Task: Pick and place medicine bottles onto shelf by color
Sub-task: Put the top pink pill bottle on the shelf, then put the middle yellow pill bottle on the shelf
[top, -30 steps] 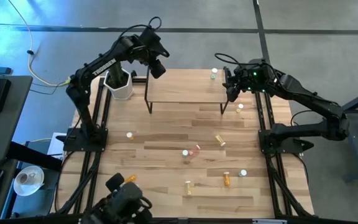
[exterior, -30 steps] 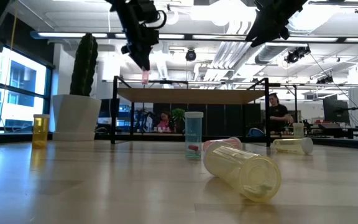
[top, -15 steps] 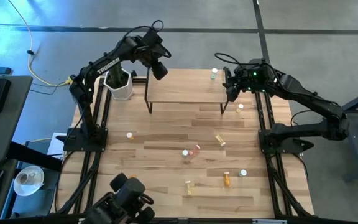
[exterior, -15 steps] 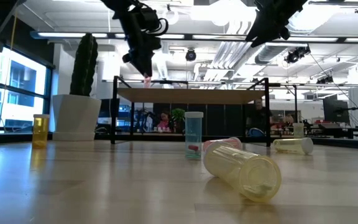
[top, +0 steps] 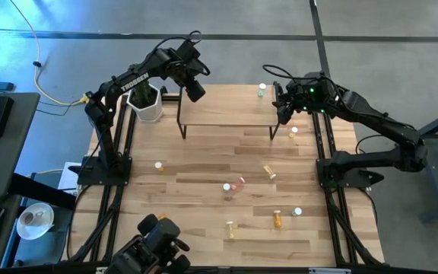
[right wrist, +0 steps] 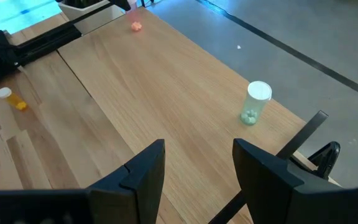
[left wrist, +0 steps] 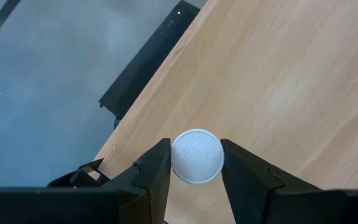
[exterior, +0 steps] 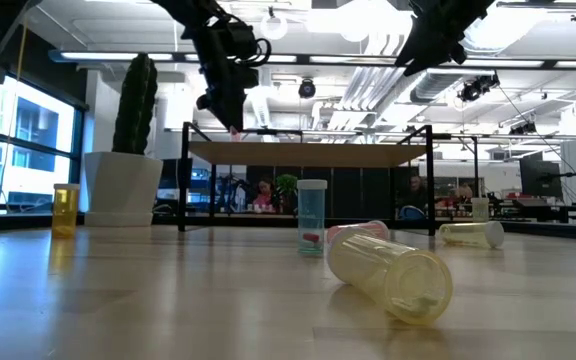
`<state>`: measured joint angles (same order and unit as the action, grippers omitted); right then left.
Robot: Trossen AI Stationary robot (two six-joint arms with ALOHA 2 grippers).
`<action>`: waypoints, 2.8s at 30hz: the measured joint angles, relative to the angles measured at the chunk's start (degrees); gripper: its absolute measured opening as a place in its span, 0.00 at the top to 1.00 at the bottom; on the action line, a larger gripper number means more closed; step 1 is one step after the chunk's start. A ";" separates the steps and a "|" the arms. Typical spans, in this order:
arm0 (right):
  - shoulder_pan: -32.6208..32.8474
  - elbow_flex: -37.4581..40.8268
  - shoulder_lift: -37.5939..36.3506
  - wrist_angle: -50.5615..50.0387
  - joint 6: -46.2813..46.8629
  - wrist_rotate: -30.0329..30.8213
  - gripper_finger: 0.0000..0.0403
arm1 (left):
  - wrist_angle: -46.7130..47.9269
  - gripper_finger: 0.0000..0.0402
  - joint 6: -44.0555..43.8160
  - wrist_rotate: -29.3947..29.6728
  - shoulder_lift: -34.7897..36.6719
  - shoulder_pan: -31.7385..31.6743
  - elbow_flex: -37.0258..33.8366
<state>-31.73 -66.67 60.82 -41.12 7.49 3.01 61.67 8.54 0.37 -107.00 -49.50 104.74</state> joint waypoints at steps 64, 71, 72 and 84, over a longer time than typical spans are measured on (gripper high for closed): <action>13.30 0.07 0.00 -3.40 0.11 0.59 0.55 | -5.25 0.49 -0.47 -5.78 14.78 11.09 -8.37; 20.36 0.07 0.00 -3.74 0.04 0.63 0.55 | -15.52 0.49 -1.49 -5.76 23.84 15.24 -23.69; 21.29 0.07 0.00 -3.74 0.04 0.63 0.55 | -17.25 0.49 -1.51 -5.74 25.27 15.92 -25.74; 31.75 7.95 0.97 4.74 4.47 7.93 0.55 | -32.02 0.49 -5.50 -5.24 37.35 24.82 -45.43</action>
<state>0.03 -58.73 61.79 -36.38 11.95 10.94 29.64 3.04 -4.87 -69.65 -24.67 59.31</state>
